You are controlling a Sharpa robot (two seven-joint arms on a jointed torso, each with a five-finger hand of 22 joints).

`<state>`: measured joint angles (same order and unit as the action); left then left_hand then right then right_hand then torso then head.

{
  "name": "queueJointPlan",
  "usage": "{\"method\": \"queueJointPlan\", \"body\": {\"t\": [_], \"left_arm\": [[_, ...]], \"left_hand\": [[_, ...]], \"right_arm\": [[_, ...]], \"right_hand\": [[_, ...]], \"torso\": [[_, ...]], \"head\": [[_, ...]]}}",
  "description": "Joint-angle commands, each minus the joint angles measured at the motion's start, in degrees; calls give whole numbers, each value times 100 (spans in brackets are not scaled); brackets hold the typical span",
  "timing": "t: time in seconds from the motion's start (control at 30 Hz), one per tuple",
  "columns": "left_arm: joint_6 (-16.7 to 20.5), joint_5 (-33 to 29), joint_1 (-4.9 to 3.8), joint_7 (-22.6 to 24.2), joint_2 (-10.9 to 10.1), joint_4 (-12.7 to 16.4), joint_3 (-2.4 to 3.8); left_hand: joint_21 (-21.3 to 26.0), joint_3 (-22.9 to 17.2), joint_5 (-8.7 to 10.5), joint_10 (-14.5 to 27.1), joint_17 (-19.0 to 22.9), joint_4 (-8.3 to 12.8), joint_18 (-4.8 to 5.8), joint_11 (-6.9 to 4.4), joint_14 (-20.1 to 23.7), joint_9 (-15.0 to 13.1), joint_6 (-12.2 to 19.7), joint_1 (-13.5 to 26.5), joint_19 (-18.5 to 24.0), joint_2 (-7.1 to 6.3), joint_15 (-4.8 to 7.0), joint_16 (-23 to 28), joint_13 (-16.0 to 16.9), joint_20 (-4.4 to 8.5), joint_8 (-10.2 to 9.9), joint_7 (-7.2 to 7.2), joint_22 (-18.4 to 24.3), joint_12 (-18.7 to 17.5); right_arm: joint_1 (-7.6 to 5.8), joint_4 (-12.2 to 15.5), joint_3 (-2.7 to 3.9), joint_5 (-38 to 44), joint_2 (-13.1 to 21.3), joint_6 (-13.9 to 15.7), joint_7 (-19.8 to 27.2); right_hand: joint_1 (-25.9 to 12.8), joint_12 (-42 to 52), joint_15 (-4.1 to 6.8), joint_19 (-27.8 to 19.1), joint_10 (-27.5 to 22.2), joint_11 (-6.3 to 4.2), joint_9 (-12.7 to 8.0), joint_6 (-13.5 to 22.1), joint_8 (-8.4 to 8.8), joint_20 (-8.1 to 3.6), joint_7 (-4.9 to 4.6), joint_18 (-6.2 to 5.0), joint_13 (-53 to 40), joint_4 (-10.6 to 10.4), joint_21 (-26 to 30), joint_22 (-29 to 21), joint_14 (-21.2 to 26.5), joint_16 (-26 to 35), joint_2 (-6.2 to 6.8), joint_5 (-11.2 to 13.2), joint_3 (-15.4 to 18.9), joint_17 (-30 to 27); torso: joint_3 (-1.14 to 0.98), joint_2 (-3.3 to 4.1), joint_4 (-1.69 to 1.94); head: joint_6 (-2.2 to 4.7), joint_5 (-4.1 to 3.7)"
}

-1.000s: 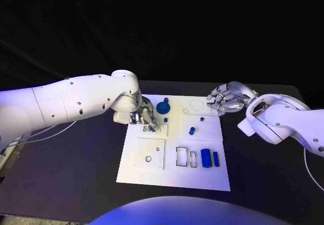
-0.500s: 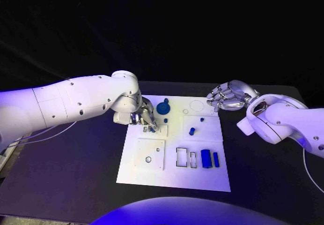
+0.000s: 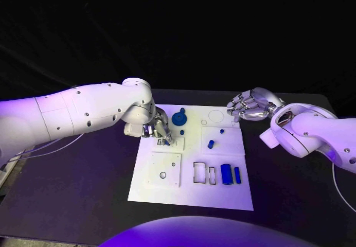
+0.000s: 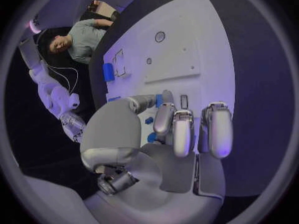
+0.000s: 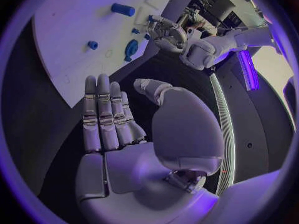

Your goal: Assemble the parts on the task board

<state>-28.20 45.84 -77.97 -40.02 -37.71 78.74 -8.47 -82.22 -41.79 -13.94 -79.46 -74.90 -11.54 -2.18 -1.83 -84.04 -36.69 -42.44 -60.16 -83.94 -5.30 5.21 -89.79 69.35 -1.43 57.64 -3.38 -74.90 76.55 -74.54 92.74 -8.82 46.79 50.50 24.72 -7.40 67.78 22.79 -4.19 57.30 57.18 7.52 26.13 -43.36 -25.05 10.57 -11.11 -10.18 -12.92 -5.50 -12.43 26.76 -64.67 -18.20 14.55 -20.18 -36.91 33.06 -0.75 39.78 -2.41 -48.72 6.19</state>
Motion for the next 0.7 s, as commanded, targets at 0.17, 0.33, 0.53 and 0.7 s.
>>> {"method": "queueJointPlan", "body": {"t": [0.17, 0.33, 0.53, 0.7], "left_arm": [[-80, -53, 3, -20, 19, 14, 1], [-54, -61, 3, -20, 22, 12, 1], [-31, -65, 3, -22, 37, -4, 1], [-18, -66, 3, -24, 56, -31, 1]], "left_hand": [[0, -1122, -32, -26, -1510, 1152, 33, -2, -596, 5, -98, 14, -185, 52, -36, -21, 5, -21, 1, 125, -1225, 21], [1, -1123, -35, -29, -1510, 1155, 33, -3, -596, 5, -99, 19, -184, 53, -36, -21, 9, -21, 1, 125, -1225, 24], [3, -1123, -38, -25, -1510, 1157, 33, -3, -596, 5, -100, 24, -183, 54, -36, -21, 0, -21, 1, 125, -1224, 18], [25, -1041, -263, -7, -1510, 1195, 29, -1, -596, 8, -102, 175, -174, 50, -36, -21, -58, -20, -11, 125, -1223, -29]], "right_arm": [[4, -3, -1, -17, -12, -91, 26], [4, -8, -1, -22, -12, -136, 10], [4, -4, -2, -26, -11, -156, 6], [4, 1, -2, -28, -9, -167, 0]], "right_hand": [[-64, -57, -32, -9, 28, 16, -32, 68, -26, 39, -27, -23, 59, 37, 69, -53, 21, 70, 3, -24, 11, -20], [-59, -92, -44, -23, 16, 28, -52, 86, -26, 52, -38, -22, 112, 49, 119, -106, 34, 126, -3, -23, 17, -32], [-56, -111, -51, -30, 9, 35, -62, 93, -28, 60, -43, -22, 140, 54, 146, -136, 42, 156, -8, -23, 20, -39], [-70, -133, -64, -35, -2, 47, -79, 118, -23, 72, -55, -22, 177, 55, 180, -176, 53, 196, 6, -16, 42, -46]], "torso": [[-3, -1, -3], [-2, 2, -4], [-4, 3, -4], [-4, 1, -1]], "head": [[6, 3], [12, -2], [1, -1], [6, -4]]}}
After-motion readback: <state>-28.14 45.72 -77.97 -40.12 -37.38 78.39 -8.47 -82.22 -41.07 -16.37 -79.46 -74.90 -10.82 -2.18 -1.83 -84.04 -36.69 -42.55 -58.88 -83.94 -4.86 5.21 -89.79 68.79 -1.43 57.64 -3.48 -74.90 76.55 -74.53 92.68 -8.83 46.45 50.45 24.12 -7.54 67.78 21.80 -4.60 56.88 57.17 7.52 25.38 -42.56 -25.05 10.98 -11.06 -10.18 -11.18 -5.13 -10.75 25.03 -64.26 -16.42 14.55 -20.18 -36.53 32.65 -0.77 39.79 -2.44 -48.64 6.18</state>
